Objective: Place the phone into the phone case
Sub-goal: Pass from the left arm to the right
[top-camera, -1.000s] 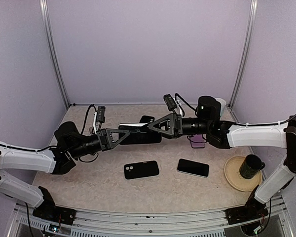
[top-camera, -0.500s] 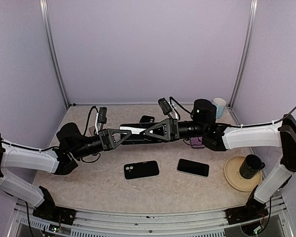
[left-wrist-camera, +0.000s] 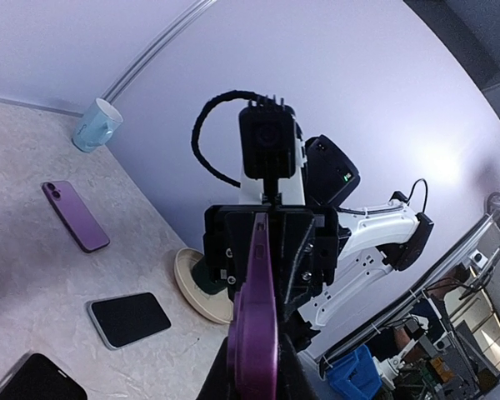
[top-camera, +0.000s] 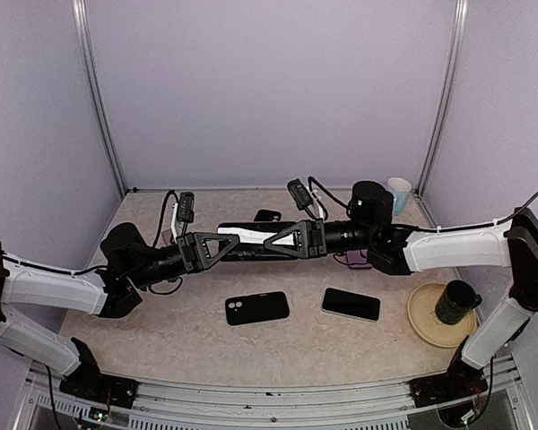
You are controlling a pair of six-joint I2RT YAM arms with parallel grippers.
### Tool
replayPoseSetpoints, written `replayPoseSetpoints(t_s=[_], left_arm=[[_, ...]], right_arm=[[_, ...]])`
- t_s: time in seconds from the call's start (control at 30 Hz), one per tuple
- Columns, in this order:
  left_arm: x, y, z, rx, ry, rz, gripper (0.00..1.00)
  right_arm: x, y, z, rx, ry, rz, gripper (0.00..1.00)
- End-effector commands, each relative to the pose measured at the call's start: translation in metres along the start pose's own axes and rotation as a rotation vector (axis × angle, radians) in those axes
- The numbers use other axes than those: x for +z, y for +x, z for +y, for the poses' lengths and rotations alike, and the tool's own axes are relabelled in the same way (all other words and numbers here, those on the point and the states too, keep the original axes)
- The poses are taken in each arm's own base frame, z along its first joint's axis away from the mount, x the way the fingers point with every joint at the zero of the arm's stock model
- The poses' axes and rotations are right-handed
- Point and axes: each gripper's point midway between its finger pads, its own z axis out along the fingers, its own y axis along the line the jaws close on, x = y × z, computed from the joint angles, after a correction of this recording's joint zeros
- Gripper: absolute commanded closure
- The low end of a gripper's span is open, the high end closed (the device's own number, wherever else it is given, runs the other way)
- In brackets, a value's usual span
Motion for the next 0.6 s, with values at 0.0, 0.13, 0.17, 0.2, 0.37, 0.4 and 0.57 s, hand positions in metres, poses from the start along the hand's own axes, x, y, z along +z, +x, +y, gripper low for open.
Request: replayPoseSetpoints(t_s=[0.0,0.13,0.17,0.2,0.37,0.4,0.57], left_arm=[[0.0,-0.003,0.016,0.01,-0.063,-0.024,1.0],[0.0,-0.003,0.018,0.008,-0.072,-0.023,0.93],[0.0,-0.003,0.019,0.007,-0.075,-0.023,0.88],[0.0,-0.003,0.02,0.008,-0.078,-0.023,0.83],[-0.004,-0.002,0.026,0.014,-0.107,-0.017,0.66],[-0.005,-0.002,0.027,0.018,-0.116,-0.018,0.61],[-0.016,-0.001,0.037,0.034,-0.185,-0.02,0.34]], right_arm=[[0.002,0.004,0.019,-0.049,-0.077,0.019,0.91],[0.001,0.005,0.02,-0.049,-0.082,0.02,1.0],[0.001,0.005,0.021,-0.05,-0.085,0.019,1.0],[0.001,0.005,0.02,-0.049,-0.084,0.019,1.0],[0.0,0.005,0.02,-0.056,-0.073,0.022,1.0],[0.0,0.005,0.018,-0.053,-0.063,0.025,1.0],[0.0,0.007,0.009,-0.027,-0.022,0.037,1.0]])
